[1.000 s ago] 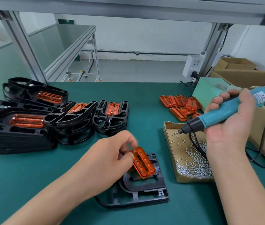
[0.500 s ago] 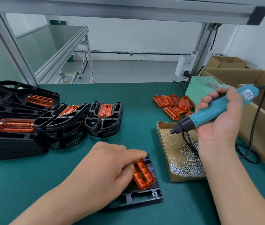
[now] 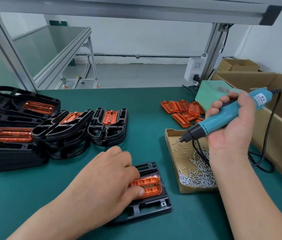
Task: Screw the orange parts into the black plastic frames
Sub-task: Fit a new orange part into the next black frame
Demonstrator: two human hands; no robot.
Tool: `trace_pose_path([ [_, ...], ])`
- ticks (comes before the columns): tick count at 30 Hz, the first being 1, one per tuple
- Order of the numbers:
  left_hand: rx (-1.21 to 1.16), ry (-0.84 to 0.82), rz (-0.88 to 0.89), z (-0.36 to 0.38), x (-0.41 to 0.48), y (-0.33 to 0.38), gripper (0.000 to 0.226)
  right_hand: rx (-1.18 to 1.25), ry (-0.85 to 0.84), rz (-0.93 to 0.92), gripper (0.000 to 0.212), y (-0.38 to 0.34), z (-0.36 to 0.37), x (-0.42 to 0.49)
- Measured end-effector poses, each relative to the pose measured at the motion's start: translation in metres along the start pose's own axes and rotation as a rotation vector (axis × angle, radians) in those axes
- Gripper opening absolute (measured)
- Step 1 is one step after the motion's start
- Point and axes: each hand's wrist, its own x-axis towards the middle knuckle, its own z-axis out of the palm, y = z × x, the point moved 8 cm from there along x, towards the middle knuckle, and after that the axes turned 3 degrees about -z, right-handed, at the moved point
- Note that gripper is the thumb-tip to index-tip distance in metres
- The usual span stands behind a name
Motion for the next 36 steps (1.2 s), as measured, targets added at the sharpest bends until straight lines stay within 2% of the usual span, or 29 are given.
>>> trace_pose_path([
  [3, -0.052, 0.035, 0.012, -0.002, -0.002, 0.002, 0.043, 0.01, -0.009, -0.001, 0.012, -0.001, 0.0, 0.0],
  [7, -0.146, -0.024, 0.04, 0.01, -0.002, 0.003, 0.034, 0.004, -0.01, -0.004, 0.012, -0.001, 0.0, 0.001],
  [13, -0.216, -0.036, -0.018, 0.017, 0.007, 0.001, 0.022, 0.001, 0.0, -0.012, 0.013, -0.002, -0.002, 0.003],
  [22, -0.143, -0.089, -0.006, 0.013, 0.01, -0.004, 0.013, 0.067, 0.046, -0.04, 0.015, -0.015, -0.008, 0.009],
  [24, -0.17, -0.068, 0.005, 0.009, 0.01, -0.002, 0.016, 0.071, 0.055, -0.048, 0.015, -0.017, -0.009, 0.01],
  [28, -0.221, 0.122, 0.056, -0.019, 0.022, 0.022, 0.015, 0.08, 0.064, -0.054, 0.016, -0.019, -0.012, 0.011],
  [32, -0.041, 0.117, 0.24, -0.017, 0.054, 0.073, 0.019, 0.096, 0.1, -0.07, 0.018, -0.02, -0.018, 0.014],
  [36, 0.188, 0.032, 0.317, 0.002, 0.087, 0.115, 0.011, 0.113, 0.11, -0.072, 0.018, -0.021, -0.021, 0.017],
])
